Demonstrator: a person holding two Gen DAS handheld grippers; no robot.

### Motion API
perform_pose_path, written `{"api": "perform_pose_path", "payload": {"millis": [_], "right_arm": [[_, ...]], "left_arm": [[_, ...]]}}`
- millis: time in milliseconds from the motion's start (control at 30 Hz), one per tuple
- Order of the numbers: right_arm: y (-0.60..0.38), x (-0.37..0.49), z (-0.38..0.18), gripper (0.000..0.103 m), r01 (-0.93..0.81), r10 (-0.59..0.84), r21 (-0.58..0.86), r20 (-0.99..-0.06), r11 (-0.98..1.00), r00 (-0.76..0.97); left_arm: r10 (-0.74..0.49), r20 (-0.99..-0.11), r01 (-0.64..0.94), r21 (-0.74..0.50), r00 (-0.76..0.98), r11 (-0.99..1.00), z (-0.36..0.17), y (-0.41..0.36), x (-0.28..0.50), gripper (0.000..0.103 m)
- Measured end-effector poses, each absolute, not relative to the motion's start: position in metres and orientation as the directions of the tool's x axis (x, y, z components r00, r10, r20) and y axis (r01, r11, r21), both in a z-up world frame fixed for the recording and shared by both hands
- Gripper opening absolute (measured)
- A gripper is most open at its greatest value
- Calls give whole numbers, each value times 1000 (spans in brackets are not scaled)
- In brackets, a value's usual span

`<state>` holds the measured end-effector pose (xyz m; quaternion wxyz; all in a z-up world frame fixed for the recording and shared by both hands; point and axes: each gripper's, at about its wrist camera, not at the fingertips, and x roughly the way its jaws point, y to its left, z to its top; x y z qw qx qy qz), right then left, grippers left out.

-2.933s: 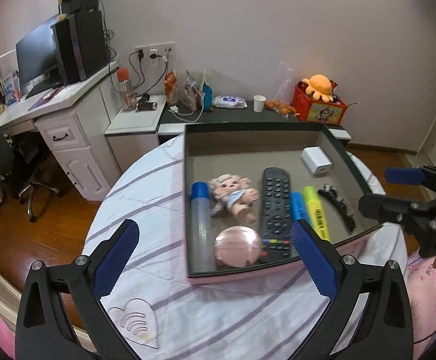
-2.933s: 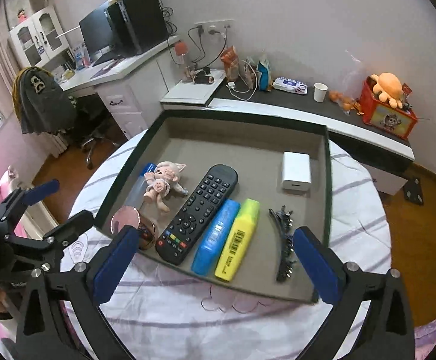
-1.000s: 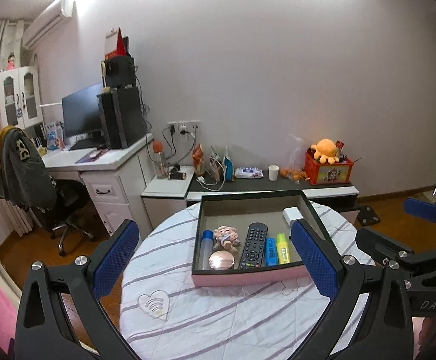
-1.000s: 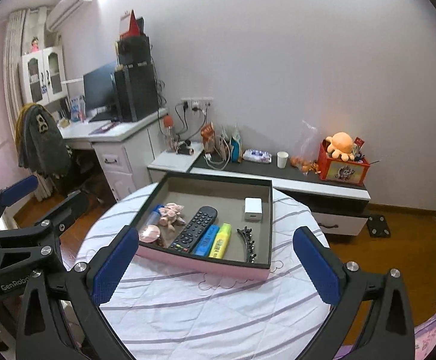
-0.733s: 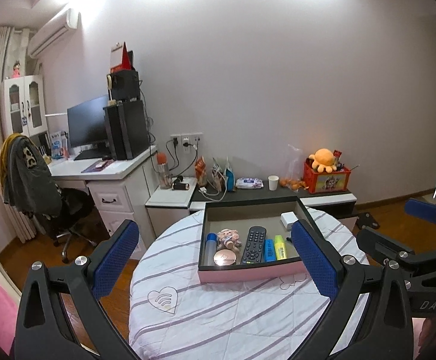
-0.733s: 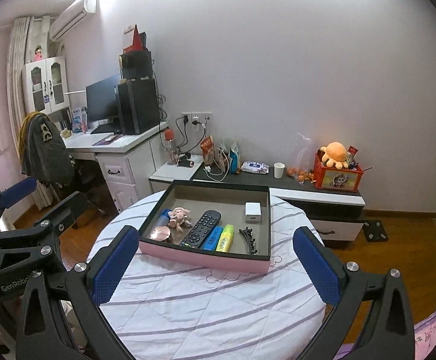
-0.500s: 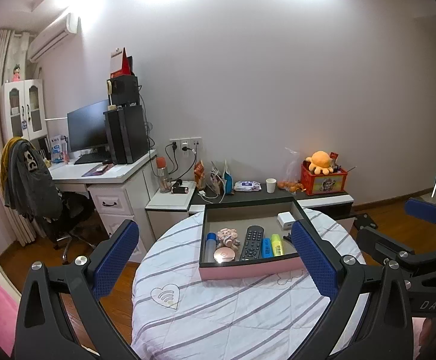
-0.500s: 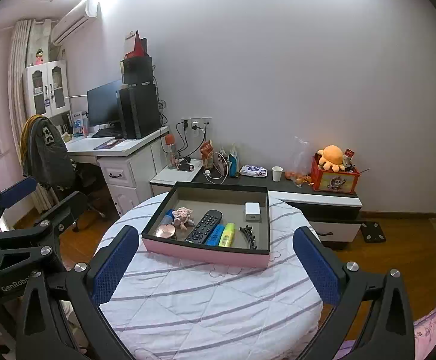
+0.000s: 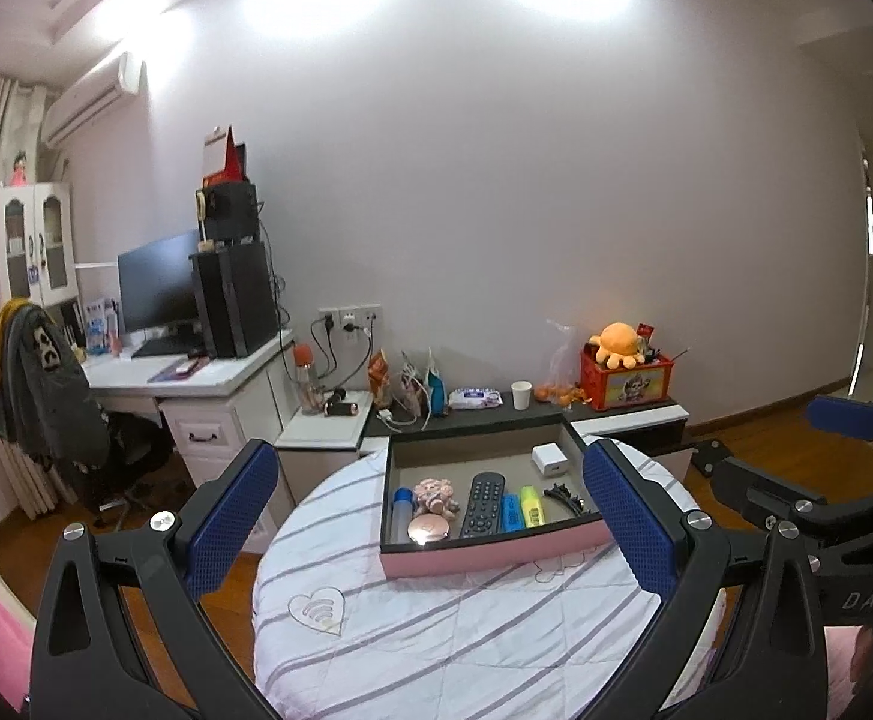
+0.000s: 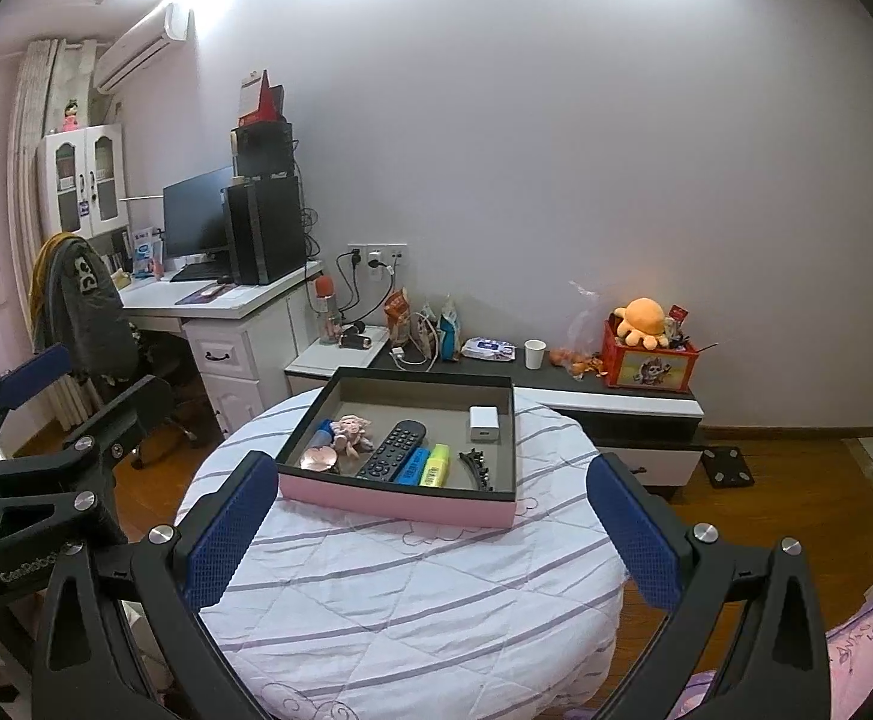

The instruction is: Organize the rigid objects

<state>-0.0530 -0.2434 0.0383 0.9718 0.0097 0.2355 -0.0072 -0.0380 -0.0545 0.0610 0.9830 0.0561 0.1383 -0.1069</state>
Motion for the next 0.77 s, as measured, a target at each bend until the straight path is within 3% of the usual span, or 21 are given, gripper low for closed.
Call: {"api": "perform_pose_path", "payload": {"millis": [767], "right_arm": [[-249,-57,39,103,34,-21,19,-465,999,885]], "left_arm": [[-194,-282,228,92,940,969,63,-60,-42,103]]}}
